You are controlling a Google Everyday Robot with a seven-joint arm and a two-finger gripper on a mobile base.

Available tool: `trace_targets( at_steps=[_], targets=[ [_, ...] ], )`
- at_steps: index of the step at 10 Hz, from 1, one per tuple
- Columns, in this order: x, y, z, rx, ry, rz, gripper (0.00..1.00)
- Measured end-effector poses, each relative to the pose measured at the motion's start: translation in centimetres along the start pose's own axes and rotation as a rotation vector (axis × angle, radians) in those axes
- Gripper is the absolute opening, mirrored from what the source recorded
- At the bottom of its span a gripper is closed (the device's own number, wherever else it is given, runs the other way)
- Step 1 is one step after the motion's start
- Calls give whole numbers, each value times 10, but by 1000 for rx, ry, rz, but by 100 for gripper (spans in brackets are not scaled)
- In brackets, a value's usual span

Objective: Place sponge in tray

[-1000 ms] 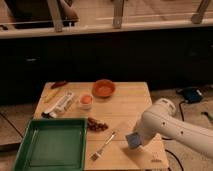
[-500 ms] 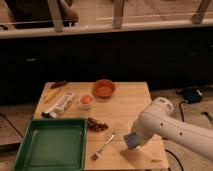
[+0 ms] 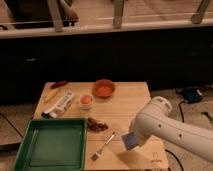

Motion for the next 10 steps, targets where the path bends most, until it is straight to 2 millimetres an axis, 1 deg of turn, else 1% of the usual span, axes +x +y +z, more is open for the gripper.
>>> trace_targets(
  at_steps=[2,3,5,9,10],
  targets=[
    [-5,-2,-7,8,4,1,8],
    [-10,-5,-12,14,6,0,4],
    [-20,-10,-20,20,6,-6,3],
    [-29,-18,-32,32,15,-18,3],
    [-36,-23,-39,39,19,-22,3]
  ],
)
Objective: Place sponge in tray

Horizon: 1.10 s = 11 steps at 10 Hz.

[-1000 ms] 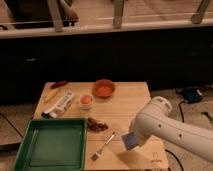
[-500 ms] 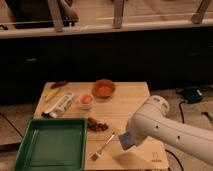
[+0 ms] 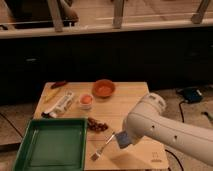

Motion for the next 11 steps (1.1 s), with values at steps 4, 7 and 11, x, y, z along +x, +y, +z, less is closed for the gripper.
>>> trace_targets(
  at_steps=[4,7,11],
  targets=[
    [-16,-13,-12,15,8,-26,3],
    [-33,-29,-21,28,16,-59,3],
    [-50,-43,-27,41,23,-89,3]
  ],
)
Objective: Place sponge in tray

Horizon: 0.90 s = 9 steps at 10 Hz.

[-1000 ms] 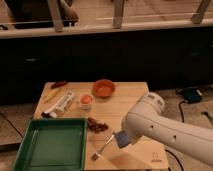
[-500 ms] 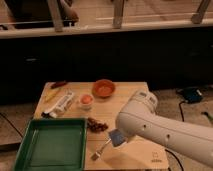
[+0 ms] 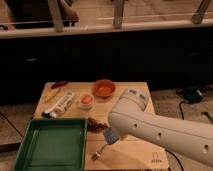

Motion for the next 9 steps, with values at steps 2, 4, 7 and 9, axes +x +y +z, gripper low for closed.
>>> trace_targets(
  at_steps=[2,4,7,9],
  targets=[
    [-16,-16,-3,8,3,-23,3],
    [-24,-26,-6,16,4,-40,3],
    [-29,-35,-8,27,6,-69,3],
    [-51,-52,-12,36,5,-106,3]
  ],
)
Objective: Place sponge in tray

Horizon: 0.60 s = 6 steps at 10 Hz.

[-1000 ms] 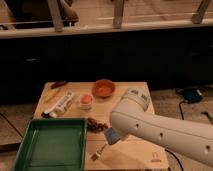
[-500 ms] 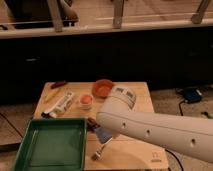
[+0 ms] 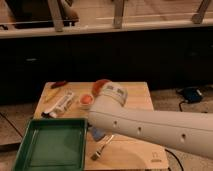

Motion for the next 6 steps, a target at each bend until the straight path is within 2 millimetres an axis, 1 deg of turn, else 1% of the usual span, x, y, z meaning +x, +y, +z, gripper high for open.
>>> trace_targets(
  at_steps=[1,4,6],
  targets=[
    [-7,-7,-1,6,-2,-13,3],
    [-13,-13,-5,21,-1,-47,3],
    [-23,-23,-7,33,-6,-77,3]
  ],
)
